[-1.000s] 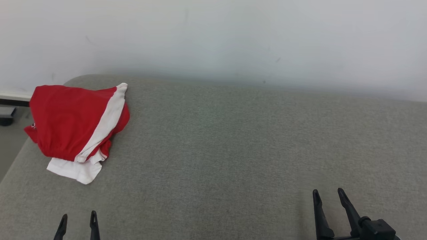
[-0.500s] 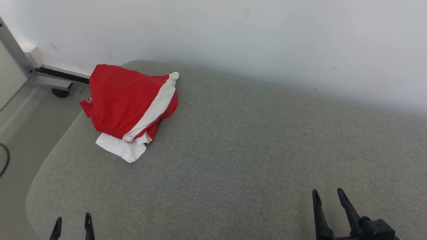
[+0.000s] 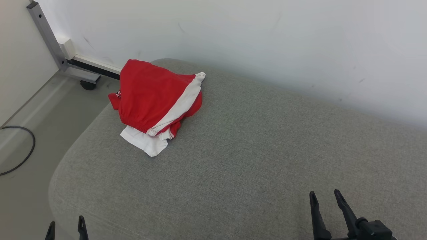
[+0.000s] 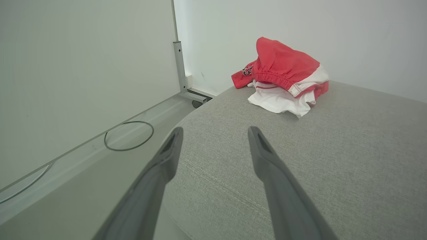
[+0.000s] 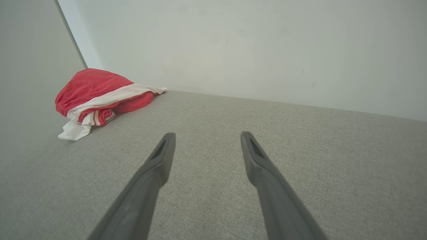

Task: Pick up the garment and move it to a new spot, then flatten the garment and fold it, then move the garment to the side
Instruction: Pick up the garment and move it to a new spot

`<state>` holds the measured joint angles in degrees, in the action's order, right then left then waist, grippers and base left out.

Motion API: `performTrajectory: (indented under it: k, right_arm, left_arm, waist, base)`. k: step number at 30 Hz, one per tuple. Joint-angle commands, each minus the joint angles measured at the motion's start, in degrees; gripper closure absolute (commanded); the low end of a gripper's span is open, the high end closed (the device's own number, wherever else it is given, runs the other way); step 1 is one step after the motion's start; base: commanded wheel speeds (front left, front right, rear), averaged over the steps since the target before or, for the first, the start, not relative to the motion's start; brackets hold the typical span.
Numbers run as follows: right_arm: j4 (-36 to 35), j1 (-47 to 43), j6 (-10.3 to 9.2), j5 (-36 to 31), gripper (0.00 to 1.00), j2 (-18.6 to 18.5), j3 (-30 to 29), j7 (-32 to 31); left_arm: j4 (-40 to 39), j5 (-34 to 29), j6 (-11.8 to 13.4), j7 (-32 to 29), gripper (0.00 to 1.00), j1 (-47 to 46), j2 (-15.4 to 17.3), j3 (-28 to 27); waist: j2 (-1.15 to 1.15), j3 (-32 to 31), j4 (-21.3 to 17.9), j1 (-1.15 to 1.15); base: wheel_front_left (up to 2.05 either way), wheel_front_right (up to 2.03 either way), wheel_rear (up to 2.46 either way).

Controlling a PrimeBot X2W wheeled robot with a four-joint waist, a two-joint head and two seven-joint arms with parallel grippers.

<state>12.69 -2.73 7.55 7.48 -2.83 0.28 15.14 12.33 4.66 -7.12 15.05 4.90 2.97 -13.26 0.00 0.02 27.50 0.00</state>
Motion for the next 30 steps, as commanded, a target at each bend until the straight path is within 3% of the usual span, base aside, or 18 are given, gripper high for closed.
performTrajectory:
  k: [1, 8, 16, 30]
  right_arm:
    - [0.2, -0.2, -0.12, 0.0, 0.0, -0.1, 0.2, 0.1]
    - [0.3, 0.3, -0.12, -0.6, 0.0, -0.1, 0.8, 0.1]
    - [-0.1, 2.6, -0.12, -1.8, 0.0, -0.1, 1.7, 0.1]
    - [-2.3, 8.0, -0.12, -0.5, 0.0, -0.1, 2.5, 0.1]
  left_arm:
    - [0.1, 0.4, 0.1, 0.2, 0.0, 0.7, -0.1, -0.1]
    - [0.3, 0.6, 0.3, 0.2, 0.0, -1.4, -0.1, 0.5]
    - [2.3, 2.8, -0.4, 0.2, 0.0, -12.6, 0.5, 0.0]
    - [12.0, 6.5, -0.3, 0.2, 0.0, -32.1, 11.6, -2.2]
  waist:
    - [0.0, -0.1, -0.1, 0.0]
    - [0.0, 0.4, -1.6, 0.0]
    - [0.0, 3.0, -6.4, 0.0]
    - [0.0, 10.2, -22.9, 0.0]
  base:
    - [0.0, 0.0, 0.0]
    - [0.0, 0.0, 0.0]
    - [0.0, 0.0, 0.0]
    - [0.0, 0.0, 0.0]
